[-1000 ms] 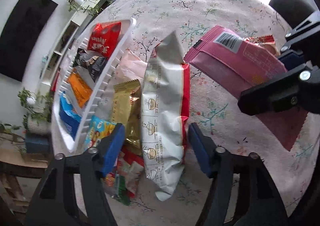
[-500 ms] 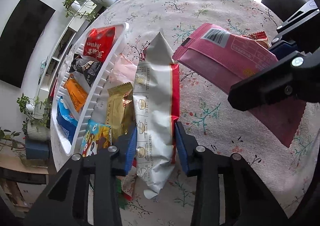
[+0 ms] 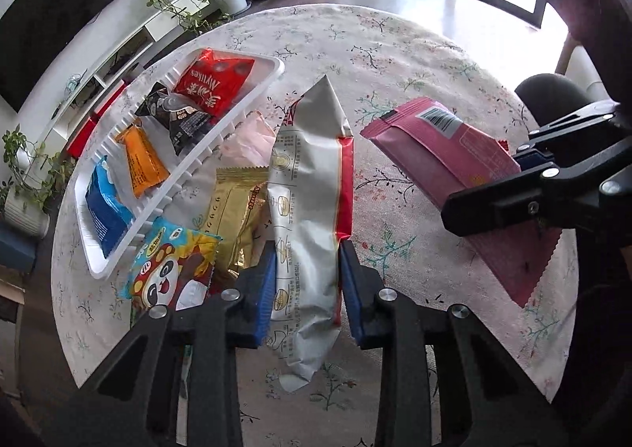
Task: Organize snacks
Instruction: 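Grasp the long white-and-red bag with the left gripper while the right gripper holds the pink bar, then carry the white-and-red bag and pink bar over the white tray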
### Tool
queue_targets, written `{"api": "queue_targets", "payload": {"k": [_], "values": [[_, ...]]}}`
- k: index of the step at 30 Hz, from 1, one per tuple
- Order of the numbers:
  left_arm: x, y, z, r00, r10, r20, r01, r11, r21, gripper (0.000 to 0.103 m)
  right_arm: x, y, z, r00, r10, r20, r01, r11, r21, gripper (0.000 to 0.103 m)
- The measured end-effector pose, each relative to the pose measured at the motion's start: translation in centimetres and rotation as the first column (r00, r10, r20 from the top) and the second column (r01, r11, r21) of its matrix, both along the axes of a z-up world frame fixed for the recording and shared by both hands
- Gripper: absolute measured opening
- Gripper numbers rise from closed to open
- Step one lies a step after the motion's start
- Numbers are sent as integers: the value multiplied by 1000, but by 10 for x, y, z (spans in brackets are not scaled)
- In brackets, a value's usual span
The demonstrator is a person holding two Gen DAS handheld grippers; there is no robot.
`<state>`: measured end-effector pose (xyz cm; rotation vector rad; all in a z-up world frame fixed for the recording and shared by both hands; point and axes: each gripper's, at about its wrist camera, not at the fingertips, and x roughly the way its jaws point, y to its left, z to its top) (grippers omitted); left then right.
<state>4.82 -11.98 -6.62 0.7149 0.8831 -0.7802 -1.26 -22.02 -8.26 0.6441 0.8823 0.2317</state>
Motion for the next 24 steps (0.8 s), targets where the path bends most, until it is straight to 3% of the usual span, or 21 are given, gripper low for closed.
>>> {"api": "queue_targets", "payload": {"k": [13,18,24], "values": [[0,25,22,988,86,-128,-110,974,-197,26,-3,-5,9,999,-13,35,13,1000,4,19],[3,47,40,977,134,-168,-180,936,-301,26,-3,-14,17,998,-28,57,27,1000,11,19],[11,84,67,956,193,-222,-271,869,-414,26,-1,-35,26,995,-68,72,67,998,10,19]]}}
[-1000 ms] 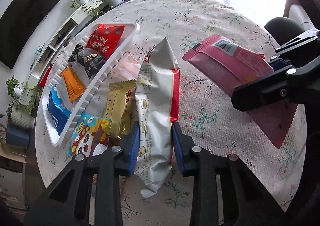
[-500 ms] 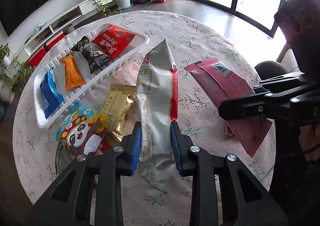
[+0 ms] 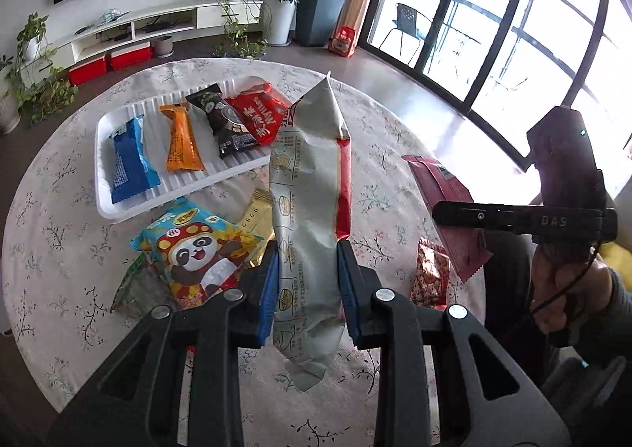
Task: Organize snacks
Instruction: 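Carry the white-and-red bag and pink bar over the white tray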
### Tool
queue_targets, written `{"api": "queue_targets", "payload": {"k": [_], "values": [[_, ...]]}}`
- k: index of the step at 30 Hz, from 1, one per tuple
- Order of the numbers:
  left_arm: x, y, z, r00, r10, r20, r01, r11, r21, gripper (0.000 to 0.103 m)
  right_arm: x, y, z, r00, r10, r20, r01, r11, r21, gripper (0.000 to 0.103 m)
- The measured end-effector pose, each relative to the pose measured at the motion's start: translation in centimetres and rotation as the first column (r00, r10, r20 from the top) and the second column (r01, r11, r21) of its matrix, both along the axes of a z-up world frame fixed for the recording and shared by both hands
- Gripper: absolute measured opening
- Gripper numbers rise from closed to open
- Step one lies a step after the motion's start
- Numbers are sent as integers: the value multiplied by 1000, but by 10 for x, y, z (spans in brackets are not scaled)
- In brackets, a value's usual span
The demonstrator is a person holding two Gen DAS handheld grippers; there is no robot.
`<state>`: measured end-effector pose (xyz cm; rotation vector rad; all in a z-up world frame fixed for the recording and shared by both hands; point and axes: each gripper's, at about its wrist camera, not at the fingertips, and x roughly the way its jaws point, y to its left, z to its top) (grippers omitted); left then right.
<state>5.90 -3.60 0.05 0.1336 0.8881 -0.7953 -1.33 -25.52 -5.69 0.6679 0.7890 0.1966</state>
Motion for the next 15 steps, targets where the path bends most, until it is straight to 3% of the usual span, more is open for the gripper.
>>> {"api": "queue_targets", "payload": {"k": [7,15], "values": [[32,57,34,992,124,-33,-128,981,-149,26,9,-40,26,996,-84,43,85,996,-23,19],[85,114,81,966,259,5,-252,942,-224,26,48,-65,105,975,-101,196,129,982,-137,19]]}}
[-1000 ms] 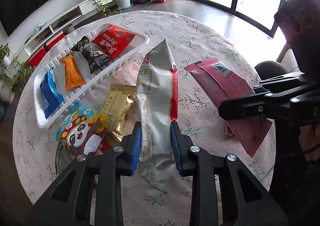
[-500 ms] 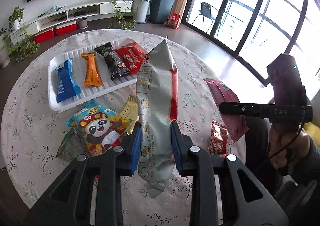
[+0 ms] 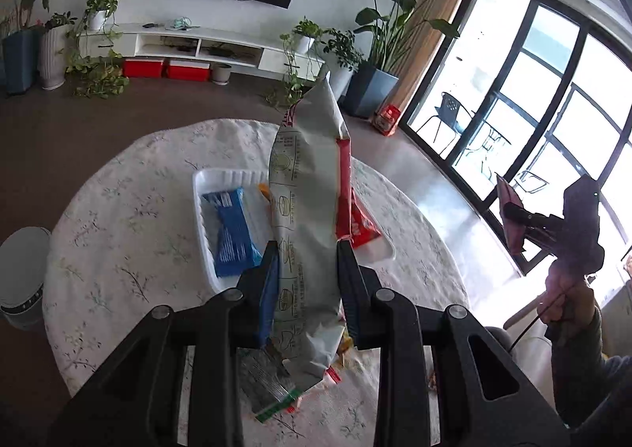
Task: Organize snacks
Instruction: 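Carry the white-and-red bag and pink bar over the white tray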
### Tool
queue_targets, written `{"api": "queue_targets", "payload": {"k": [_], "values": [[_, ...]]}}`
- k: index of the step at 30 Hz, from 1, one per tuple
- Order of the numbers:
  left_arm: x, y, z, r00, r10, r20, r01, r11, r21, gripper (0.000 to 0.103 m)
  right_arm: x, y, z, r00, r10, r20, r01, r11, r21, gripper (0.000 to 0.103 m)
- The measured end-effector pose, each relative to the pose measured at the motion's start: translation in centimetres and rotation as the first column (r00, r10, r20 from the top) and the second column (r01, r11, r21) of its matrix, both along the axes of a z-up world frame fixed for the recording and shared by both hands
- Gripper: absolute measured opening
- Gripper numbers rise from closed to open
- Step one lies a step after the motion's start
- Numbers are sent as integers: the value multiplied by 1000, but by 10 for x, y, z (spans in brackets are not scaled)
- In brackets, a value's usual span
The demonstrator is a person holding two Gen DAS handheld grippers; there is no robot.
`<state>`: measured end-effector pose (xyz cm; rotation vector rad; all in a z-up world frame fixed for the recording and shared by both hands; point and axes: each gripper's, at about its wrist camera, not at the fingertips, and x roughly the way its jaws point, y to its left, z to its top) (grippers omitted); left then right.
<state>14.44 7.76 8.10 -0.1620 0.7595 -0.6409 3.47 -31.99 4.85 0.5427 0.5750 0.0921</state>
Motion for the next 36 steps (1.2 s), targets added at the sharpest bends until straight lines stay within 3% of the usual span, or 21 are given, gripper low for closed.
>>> {"api": "queue_targets", "payload": {"k": [4,9,17,28,36], "values": [[27,5,17,1000,16,7,-16,1000,4,26,39,15,37,996,58,60,-54,996,-70,18],[61,-2,13,999,8,-48,-9,1000,-20,26,106,48,44,985,171,33,-168,983,-74,18],[106,-39,-39,990,14,-143,-10,1000,29,26,202,104,-13,944,282,-170,-306,941,-141,18],[120,-77,-106,972,30,-233,1,992,130,26,243,126,-84,887,308,-345,-372,918,-137,19],[121,-90,-117,971,32,-236,4,988,154,29,253,131,-110,866,291,-406,-376,915,-148,19]]}}
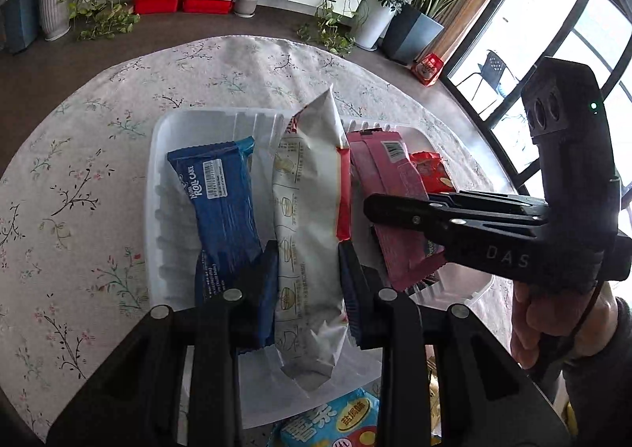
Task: Organize snacks
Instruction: 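Carry the white-and-red bag and pink bar over the white tray, then lower both packets into the tray and open both grippers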
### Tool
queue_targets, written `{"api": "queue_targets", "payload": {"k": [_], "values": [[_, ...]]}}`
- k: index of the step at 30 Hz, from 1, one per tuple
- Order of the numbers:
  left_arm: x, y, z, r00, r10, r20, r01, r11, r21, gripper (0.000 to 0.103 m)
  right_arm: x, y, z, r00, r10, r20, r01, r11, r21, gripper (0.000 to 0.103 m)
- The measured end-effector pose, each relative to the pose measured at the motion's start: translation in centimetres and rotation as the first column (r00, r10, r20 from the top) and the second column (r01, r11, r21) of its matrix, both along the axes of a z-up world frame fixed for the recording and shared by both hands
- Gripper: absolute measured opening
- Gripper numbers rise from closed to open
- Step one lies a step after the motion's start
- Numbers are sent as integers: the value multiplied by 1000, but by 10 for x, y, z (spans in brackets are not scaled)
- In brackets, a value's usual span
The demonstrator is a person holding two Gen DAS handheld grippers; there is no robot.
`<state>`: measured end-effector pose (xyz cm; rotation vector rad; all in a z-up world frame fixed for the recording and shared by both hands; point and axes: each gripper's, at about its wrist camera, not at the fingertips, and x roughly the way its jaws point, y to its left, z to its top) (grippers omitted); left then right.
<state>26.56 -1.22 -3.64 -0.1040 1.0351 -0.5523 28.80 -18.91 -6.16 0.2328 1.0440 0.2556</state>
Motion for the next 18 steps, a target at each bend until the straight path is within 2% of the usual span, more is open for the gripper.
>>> {"api": "queue_targets", "payload": {"k": [11,13,15,18], "values": [[19,-5,-13,1000,-13,-4,13,1000,13,32,-3,5,-4,1000,21,19,-20,999,-48,20],[19,-4,-13,1000,-10,2,10,1000,14,35,-2,6,-5,1000,20,22,-19,999,-51,21],[18,-3,-11,1000,-12,8,12,1000,6,46,-3,7,-4,1000,19,22,-18,998,-52,22],[14,-4,-6,1000,-14,21,14,1000,5,54,-5,9,-2,999,25,30,-23,998,-63,29]]}}
